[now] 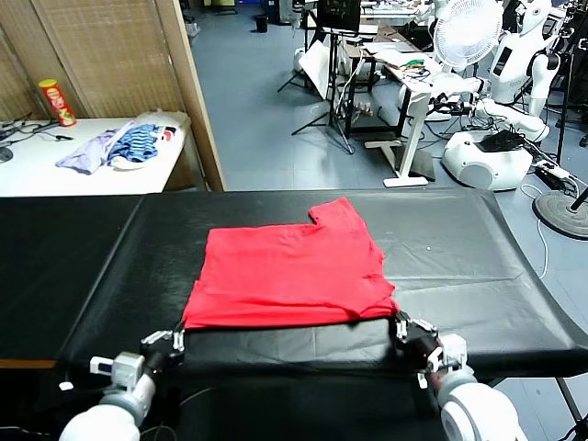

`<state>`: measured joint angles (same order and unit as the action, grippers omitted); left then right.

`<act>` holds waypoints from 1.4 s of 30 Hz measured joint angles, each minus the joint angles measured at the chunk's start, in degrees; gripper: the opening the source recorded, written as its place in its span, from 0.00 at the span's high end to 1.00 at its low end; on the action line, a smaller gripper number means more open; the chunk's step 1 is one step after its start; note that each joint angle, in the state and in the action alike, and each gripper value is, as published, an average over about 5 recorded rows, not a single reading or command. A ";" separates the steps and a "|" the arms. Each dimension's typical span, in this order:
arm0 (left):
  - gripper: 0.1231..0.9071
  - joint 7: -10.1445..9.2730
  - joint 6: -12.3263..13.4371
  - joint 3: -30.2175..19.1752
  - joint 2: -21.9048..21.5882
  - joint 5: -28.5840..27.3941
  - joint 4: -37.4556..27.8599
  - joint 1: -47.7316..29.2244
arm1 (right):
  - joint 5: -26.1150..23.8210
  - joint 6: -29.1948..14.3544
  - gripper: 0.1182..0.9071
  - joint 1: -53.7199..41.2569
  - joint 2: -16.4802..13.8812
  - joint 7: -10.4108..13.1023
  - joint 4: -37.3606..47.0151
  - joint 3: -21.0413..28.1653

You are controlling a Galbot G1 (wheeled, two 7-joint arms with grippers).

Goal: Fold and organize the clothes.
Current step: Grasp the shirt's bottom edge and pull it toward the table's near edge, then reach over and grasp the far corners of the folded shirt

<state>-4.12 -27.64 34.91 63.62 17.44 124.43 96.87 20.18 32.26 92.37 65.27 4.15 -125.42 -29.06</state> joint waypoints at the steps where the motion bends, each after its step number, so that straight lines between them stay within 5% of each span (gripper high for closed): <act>1: 0.99 -0.01 -0.16 0.21 0.03 0.03 0.34 0.57 | 0.04 0.29 0.59 0.50 -0.15 0.03 -0.65 -0.16; 4: 0.88 -0.16 -1.01 0.84 0.12 0.34 1.48 2.42 | 0.70 1.06 0.38 1.95 -0.80 0.12 -3.03 -0.97; 8: 0.60 -0.84 -2.86 2.02 0.13 1.19 3.53 5.02 | 3.49 1.55 0.17 2.44 -2.05 0.51 -6.72 -2.90; 15: 0.19 -2.15 -5.13 6.20 -0.80 4.84 8.95 7.56 | 5.20 -0.90 0.14 -7.01 -3.45 1.23 -3.69 -2.62; 22: 0.14 -5.49 -5.96 6.09 -3.63 14.37 5.75 -3.85 | 6.26 -1.41 0.14 -25.37 -3.07 3.94 10.29 4.68; 31: 0.14 -6.75 -7.16 -3.69 -6.29 23.71 -8.14 -27.39 | 8.75 0.24 0.14 -47.17 0.60 6.76 31.35 15.77; 42: 0.14 -5.23 -7.13 -15.59 -3.88 25.95 -29.20 -47.30 | 9.33 0.40 0.14 -61.08 6.58 6.70 49.44 22.42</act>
<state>-9.35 -34.77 19.32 59.74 43.39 95.23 49.56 29.51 32.66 31.29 71.85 10.86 -75.98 -6.64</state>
